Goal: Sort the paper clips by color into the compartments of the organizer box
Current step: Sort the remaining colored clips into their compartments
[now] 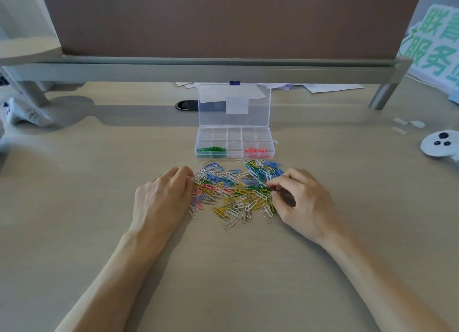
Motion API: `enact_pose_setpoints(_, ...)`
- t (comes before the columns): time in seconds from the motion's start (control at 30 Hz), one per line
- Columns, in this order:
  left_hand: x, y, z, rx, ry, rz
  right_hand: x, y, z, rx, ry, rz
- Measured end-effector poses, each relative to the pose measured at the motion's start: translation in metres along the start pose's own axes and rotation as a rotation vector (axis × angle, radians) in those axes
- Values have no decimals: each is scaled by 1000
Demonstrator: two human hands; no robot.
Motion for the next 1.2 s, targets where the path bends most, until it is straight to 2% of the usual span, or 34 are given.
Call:
enact_pose_setpoints(0.13, 2, 2, 14, 38, -3, 14, 11, 4, -9, -35, 25, -33)
enact_pose_setpoints(0.3, 2, 1, -7, -45, -144, -50, 14, 8, -4, 20, 118, -69)
enact_pose_setpoints(0.57, -6, -5, -9, 82, -154, -8, 15, 14, 4, 135, 202, -111)
enact_pose_setpoints(0.8, -2, -6, -3, 186, -240, -6, 14, 20, 6, 151, 136, -128)
enact_pose_setpoints(1.0, 0, -7, -5, 195, -276, -15, 8, 22, -3, 113, 63, -45)
enact_pose_setpoints(1.2, 1, -7, -7, 176, -334, -56, 11, 23, -7, 103, 32, -90)
Point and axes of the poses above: each hand's wrist, its own y-axis towards the middle knuckle, its own x-axis out of the palm, z = x × y, the point moved 9 cm from there along y, towards the middle knuckle, and after that the axes turned 6 degrees about y, right-handed, at the moved point
